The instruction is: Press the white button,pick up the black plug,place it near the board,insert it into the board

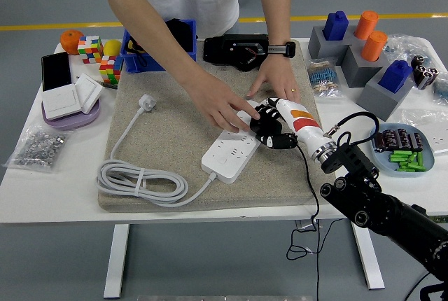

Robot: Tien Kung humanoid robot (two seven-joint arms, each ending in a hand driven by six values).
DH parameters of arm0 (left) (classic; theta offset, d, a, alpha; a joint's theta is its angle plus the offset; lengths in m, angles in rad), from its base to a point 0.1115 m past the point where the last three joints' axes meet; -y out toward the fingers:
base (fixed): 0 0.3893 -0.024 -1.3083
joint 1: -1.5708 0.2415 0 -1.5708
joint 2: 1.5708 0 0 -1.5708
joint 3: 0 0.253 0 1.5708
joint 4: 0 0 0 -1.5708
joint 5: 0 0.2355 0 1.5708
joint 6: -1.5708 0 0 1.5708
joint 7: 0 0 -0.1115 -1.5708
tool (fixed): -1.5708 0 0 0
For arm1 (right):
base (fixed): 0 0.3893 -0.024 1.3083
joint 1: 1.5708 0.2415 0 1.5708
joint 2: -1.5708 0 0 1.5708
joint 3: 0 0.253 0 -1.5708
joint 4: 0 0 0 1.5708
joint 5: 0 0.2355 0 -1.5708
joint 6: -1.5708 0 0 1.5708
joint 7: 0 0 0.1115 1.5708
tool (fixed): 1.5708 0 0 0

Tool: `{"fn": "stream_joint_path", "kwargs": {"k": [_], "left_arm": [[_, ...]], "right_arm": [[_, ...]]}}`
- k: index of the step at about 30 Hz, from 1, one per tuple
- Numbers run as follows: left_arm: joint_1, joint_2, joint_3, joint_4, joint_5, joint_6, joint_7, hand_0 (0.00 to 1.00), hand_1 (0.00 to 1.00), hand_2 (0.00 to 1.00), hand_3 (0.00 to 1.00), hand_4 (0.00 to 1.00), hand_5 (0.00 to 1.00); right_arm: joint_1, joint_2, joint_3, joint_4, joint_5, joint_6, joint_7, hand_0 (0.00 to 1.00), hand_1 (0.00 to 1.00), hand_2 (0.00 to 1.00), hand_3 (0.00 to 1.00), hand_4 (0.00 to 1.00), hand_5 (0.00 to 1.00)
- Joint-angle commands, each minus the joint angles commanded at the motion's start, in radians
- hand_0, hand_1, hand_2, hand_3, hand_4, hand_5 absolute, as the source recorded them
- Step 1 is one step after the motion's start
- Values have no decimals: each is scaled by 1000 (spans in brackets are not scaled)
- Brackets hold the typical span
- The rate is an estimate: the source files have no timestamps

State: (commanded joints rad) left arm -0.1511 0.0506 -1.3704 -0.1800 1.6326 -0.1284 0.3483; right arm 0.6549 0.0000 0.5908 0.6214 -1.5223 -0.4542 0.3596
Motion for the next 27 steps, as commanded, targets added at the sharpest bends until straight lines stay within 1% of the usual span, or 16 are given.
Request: {"fn": "stream_joint_path", "kwargs": {"k": [27], "left_arm": [[7, 0, 1, 0, 7, -2, 3, 682, 675, 656, 678, 527, 176]], "right_arm": [[-9, 0, -18, -1, 1, -2, 2, 505, 475, 501, 583, 805, 2]]}}
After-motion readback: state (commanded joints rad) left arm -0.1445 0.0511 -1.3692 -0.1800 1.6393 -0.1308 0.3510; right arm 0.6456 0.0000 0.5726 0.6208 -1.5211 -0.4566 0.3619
